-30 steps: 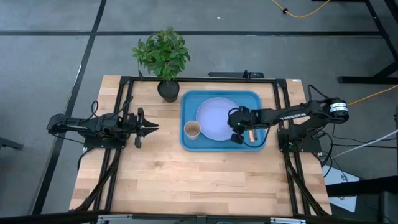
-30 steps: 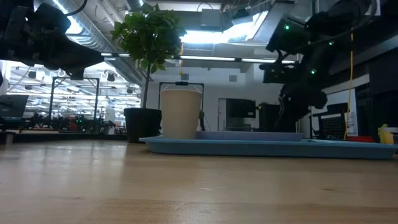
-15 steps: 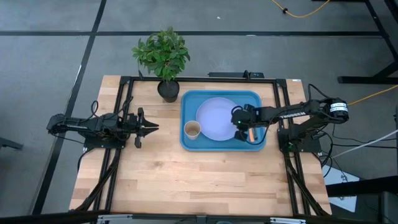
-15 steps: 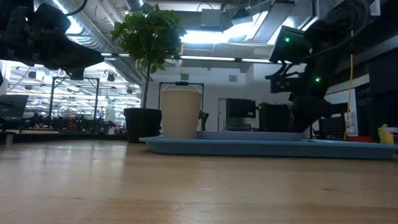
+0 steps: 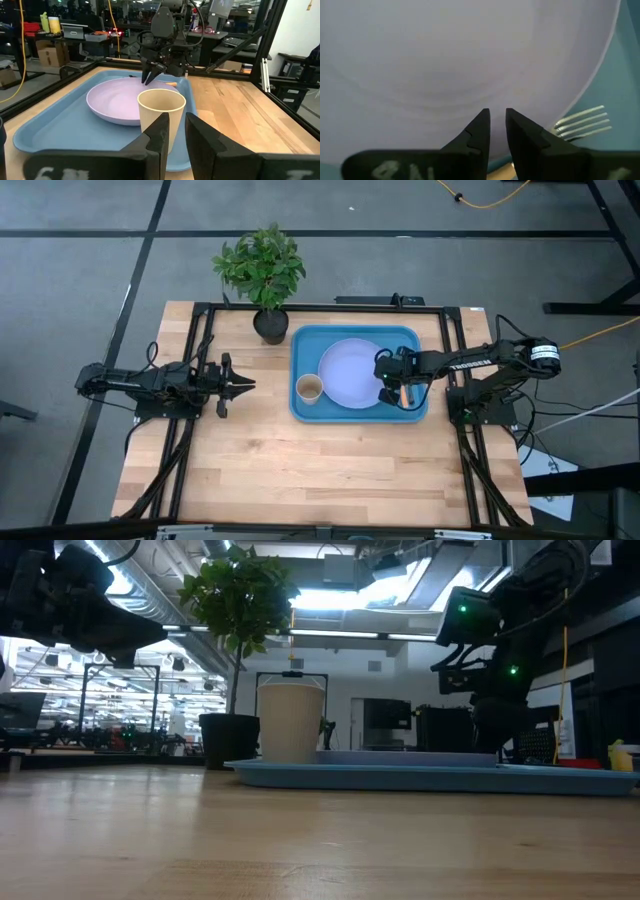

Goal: Pick and place plate/cup/fork/spoon on tray
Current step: Put the plate on the center of the tray, then return to Home Position

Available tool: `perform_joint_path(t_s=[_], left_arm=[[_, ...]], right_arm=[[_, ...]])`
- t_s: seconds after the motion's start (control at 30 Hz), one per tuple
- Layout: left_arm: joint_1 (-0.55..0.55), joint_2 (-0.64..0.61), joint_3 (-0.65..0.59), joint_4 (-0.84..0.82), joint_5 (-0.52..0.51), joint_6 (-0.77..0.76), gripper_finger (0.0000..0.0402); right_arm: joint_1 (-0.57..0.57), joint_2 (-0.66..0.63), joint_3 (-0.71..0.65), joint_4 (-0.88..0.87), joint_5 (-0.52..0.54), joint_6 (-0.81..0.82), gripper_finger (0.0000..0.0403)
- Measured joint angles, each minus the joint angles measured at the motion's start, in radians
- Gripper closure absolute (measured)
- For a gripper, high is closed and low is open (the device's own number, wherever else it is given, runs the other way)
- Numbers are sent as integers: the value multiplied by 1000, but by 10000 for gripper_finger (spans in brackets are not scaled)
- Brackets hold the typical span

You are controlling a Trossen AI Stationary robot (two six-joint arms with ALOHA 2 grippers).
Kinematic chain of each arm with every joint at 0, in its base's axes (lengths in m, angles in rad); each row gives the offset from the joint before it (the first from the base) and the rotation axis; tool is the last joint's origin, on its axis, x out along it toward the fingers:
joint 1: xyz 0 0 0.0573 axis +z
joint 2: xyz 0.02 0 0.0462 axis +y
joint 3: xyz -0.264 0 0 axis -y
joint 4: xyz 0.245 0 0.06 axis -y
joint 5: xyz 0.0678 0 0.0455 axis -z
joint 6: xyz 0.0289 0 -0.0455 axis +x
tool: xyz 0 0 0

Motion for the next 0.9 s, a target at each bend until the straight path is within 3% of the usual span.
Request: perform_joint_path(t_s=[0.47, 0.63, 0.77, 0.9], left_arm=[[0, 0, 0, 0, 0, 0, 347], [0, 0, 0, 0, 0, 0, 347], [0, 0, 0, 0, 0, 0, 347], [0, 0, 0, 0, 0, 0, 347]], right_arm=[[3, -120, 0, 22, 40, 7, 336], [3, -197, 0, 75, -48, -20, 336], [3, -219, 1, 74, -165, 113, 336], [26, -218, 1, 155, -258, 63, 336]])
